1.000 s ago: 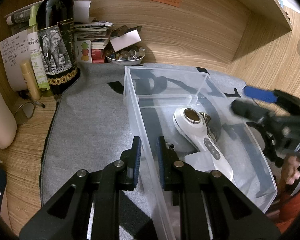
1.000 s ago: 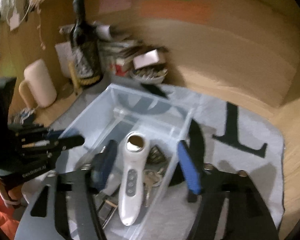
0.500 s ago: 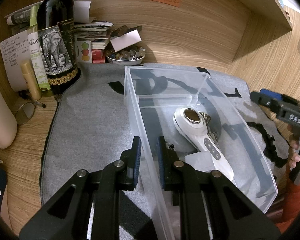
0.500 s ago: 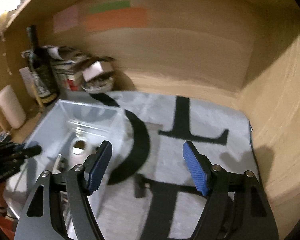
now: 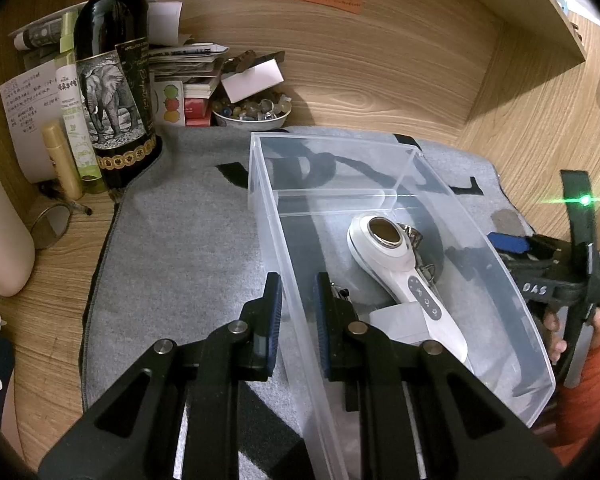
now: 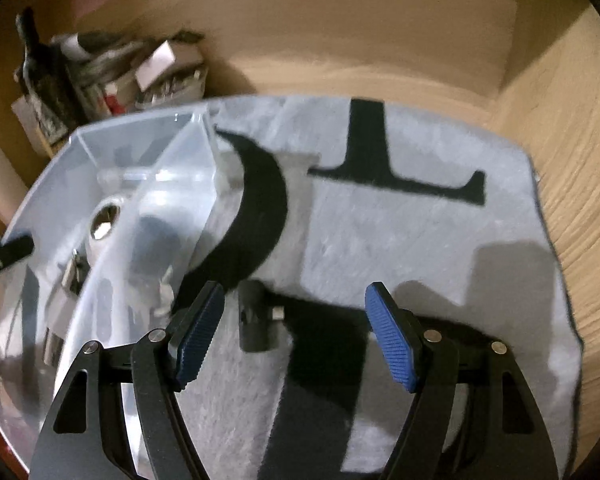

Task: Organize rigid objects
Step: 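Reach the right tool to the small black adapter and grasp it, then carry the small black adapter into the clear box and open the right tool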

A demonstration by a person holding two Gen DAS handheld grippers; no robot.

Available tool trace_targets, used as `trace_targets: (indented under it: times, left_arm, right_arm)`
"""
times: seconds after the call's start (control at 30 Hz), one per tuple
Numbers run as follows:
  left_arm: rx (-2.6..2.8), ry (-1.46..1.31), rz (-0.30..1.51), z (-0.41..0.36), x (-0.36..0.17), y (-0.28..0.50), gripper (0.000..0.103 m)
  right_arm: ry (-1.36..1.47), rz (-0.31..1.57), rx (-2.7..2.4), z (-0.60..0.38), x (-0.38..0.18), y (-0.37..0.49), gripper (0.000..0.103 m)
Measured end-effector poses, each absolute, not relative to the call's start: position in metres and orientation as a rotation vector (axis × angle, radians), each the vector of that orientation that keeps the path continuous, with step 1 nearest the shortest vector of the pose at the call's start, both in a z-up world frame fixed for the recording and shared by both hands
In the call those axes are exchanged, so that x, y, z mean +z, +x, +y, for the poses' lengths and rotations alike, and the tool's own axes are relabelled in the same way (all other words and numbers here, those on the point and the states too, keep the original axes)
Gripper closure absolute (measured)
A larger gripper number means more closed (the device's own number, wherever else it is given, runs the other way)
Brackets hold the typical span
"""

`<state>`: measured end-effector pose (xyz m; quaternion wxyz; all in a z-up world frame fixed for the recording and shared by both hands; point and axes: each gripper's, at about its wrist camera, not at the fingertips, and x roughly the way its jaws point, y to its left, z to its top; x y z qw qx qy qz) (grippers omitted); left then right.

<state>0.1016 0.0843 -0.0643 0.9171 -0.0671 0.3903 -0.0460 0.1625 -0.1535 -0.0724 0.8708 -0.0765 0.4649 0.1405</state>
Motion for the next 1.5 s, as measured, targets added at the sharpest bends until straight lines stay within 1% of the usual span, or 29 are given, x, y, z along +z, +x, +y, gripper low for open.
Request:
trace_targets:
  times: [0.07,0.13,0.17,0.2,0.27,0.33,0.37,0.4,0.63,1.13,1.5]
  left_arm:
    - [-0.094,-0.138,0.802,0.084,-0.064,0.102,0.088]
    - [-0.094,-0.139,0.802,0.084,-0.064,0.102,0.088]
    - [-0.094,-0.139,0.802,0.084,-0.064,0.102,0.088]
    - [-0.094,-0.139,0.802,0.084,-0.064,0.102,0.088]
    - [-0.093,-0.136,0.802,0.084,-0.064,0.102,0.088]
    - [-0.093,-0.136,0.802,0.084,-0.064,0.102,0.088]
    - [-0.093,-0.138,0.802,0.084,-0.064,0.102,0.088]
    - [-0.094,-0.139,0.803,0.084,-0.064,0.102,0.088]
    - [-0.094,-0.14,0.803,0.084,-0.064,0.102,0.088]
    - [-0.093,-0.14,0.803,0.084,-0.064,0.101,0.088]
    - [-0.092,-0.14,0.803,0.084,-0.064,0.101,0.088]
  right_arm:
    - [-0.174,0.99,0.3,-0.151,-0.077,0.163,0.038]
    - [-0.18,1.007,0.308,-0.15,-0.081,0.164,0.048]
    - [-0.181,1.019,0.313,-0.149,-0.084,0.165,0.051]
    - [-0.186,1.026,0.311,-0.149,-0.086,0.165,0.056]
    - [-0.206,1.017,0.306,-0.147,-0.087,0.163,0.059]
    - [-0.226,1.01,0.315,-0.145,-0.087,0.161,0.072]
    - [-0.231,1.008,0.317,-0.144,-0.087,0.161,0.074]
    - [-0.238,1.006,0.318,-0.143,-0.086,0.16,0.079]
    - [-0.225,0.985,0.304,-0.146,-0.079,0.159,0.079]
    - [-0.21,0.817,0.328,-0.137,-0.024,0.145,0.079]
    - [-0.225,0.731,0.413,-0.112,0.002,0.132,0.079]
